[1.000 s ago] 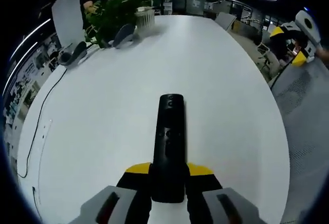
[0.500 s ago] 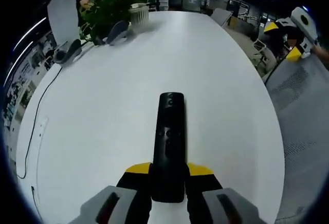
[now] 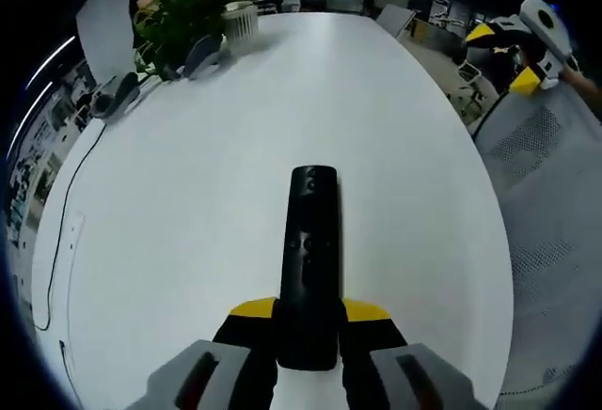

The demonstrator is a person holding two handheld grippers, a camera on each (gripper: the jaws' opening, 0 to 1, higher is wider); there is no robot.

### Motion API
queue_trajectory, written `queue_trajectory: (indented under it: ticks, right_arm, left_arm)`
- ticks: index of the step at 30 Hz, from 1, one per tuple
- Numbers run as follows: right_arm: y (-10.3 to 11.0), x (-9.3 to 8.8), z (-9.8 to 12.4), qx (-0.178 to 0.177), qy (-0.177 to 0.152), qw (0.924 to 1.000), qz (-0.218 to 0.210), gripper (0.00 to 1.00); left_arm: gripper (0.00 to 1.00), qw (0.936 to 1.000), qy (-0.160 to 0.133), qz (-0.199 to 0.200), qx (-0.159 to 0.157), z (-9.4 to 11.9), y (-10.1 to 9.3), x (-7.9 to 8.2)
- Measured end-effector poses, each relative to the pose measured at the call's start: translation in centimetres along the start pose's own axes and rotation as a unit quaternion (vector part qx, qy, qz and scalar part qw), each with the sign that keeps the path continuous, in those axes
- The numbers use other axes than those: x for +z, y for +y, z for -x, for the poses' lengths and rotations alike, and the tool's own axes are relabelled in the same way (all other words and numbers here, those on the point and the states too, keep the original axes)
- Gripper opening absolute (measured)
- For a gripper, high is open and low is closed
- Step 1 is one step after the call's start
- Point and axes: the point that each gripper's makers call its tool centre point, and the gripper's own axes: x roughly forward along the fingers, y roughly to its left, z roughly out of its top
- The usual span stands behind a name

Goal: Press the specified remote control buttons in sequence, fully releasing each button before pressing the next.

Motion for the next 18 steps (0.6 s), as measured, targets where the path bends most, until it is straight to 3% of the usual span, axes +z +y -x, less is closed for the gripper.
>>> queue_trajectory:
  ticks: [18]
  right_arm:
    - [0.1,-0.1,0.0,0.002,0.002,1.0,0.005,0.32]
  left_arm:
    - [0.24,0.9999,0.009,0.005,0.007,0.2,-1.3,-0.5]
